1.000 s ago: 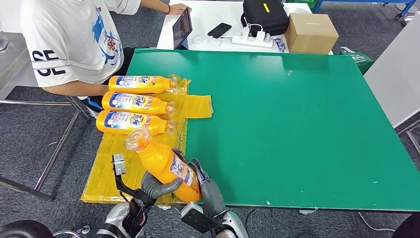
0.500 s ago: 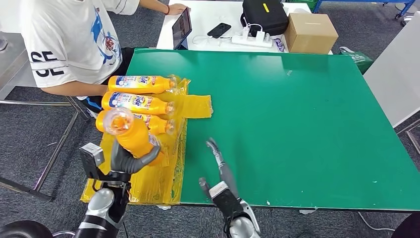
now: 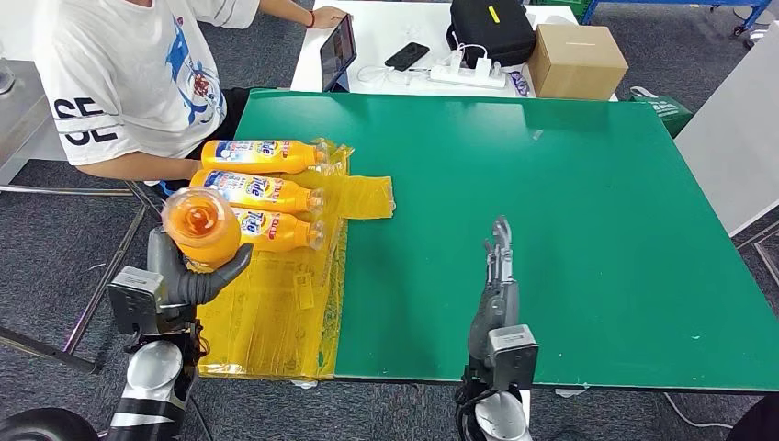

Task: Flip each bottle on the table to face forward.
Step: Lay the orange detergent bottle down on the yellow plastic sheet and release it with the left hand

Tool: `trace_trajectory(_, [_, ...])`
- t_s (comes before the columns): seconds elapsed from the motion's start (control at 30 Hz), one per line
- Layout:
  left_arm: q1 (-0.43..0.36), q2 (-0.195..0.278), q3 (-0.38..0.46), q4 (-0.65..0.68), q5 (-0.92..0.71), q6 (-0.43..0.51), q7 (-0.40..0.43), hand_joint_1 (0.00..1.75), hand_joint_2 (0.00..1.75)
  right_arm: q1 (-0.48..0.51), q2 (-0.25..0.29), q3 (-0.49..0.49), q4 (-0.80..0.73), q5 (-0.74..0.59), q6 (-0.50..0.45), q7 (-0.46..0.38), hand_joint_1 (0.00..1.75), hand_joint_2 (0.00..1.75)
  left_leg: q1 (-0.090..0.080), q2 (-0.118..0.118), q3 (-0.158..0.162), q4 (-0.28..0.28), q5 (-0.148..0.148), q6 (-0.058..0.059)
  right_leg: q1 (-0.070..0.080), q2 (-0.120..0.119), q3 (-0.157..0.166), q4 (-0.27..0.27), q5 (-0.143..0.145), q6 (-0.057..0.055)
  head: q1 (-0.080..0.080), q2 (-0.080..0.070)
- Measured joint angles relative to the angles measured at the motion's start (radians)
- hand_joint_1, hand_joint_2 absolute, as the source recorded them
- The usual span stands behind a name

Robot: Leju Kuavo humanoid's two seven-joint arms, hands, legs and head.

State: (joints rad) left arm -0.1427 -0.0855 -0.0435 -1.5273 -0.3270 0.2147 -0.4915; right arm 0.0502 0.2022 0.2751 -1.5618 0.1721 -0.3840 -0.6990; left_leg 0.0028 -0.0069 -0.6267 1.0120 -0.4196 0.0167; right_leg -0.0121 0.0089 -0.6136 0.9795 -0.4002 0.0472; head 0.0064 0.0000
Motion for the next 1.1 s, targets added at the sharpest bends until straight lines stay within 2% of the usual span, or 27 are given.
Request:
trace_trajectory(0.13, [0.004, 0.035, -0.009, 0.024, -0.276, 0.065, 0.044, 1.75, 1.75, 0.004, 0.0, -0.023, -0.073, -0.032, -0.06, 0.0, 0.0, 0.0, 0.0, 0.0, 0.0, 0.0, 0.0, 0.0, 0.0, 0.0, 0.0, 0.0, 0.0, 0.0, 0.0, 0.0])
trace_trajectory(0.23, [-0.006, 0.067, -0.023, 0.103, -0.459, 0.114, 0.083, 1.75, 1.75, 0.0, -0.001, -0.032, -0.113, -0.009, -0.098, 0.0, 0.0, 0.0, 0.0, 0.0, 0.0, 0.0, 0.0, 0.0, 0.0, 0.0, 0.0, 0.0, 0.0, 0.0, 0.0, 0.0])
trace_trajectory(0.37, [-0.041, 0.103, -0.041, 0.245, -0.583, 0.153, 0.11, 1.75, 1.75, -0.019, -0.001, -0.026, -0.126, 0.034, -0.117, -0.001, 0.0, 1.75, 0.001, 0.001, 0.0, 0.0, 0.001, -0.001, 0.001, 0.0, 0.0, 0.0, 0.0, 0.0, 0.0, 0.0])
trace_trajectory(0.5, [-0.085, 0.133, -0.065, 0.366, -0.664, 0.149, 0.127, 1.75, 1.75, -0.039, -0.003, -0.01, -0.127, 0.05, -0.124, -0.001, 0.0, 1.75, 0.001, 0.0, 0.0, 0.0, 0.001, -0.001, 0.001, 0.0, 0.0, 0.0, 0.0, 0.0, 0.0, 0.0])
trace_trajectory(0.63, [-0.177, 0.171, -0.122, 0.558, -0.775, 0.14, 0.125, 1.75, 1.75, -0.087, -0.006, 0.029, -0.119, 0.069, -0.117, -0.001, 0.0, 1.75, 0.001, 0.001, 0.0, 0.0, 0.002, -0.001, 0.001, 0.0, 0.0, 0.0, 0.001, 0.0, 0.0, 0.0])
trace_trajectory(0.8, [-0.28, 0.181, -0.158, 0.721, -0.769, 0.155, 0.086, 1.75, 1.75, -0.131, -0.006, 0.07, -0.091, 0.083, -0.095, 0.004, 0.0, 1.75, 0.001, -0.002, 0.001, 0.0, 0.002, -0.002, 0.001, -0.001, 0.002, 0.001, 0.001, 0.0, 0.0, 0.0])
trace_trajectory(1.1, [-0.34, 0.177, -0.211, 0.805, -0.757, 0.144, 0.066, 1.75, 1.75, -0.168, -0.006, 0.114, 0.002, 0.09, -0.049, 0.029, 0.0, 1.75, 0.001, -0.003, 0.002, 0.0, 0.003, -0.003, 0.001, -0.001, 0.003, 0.001, 0.001, 0.0, 0.0, 0.0])
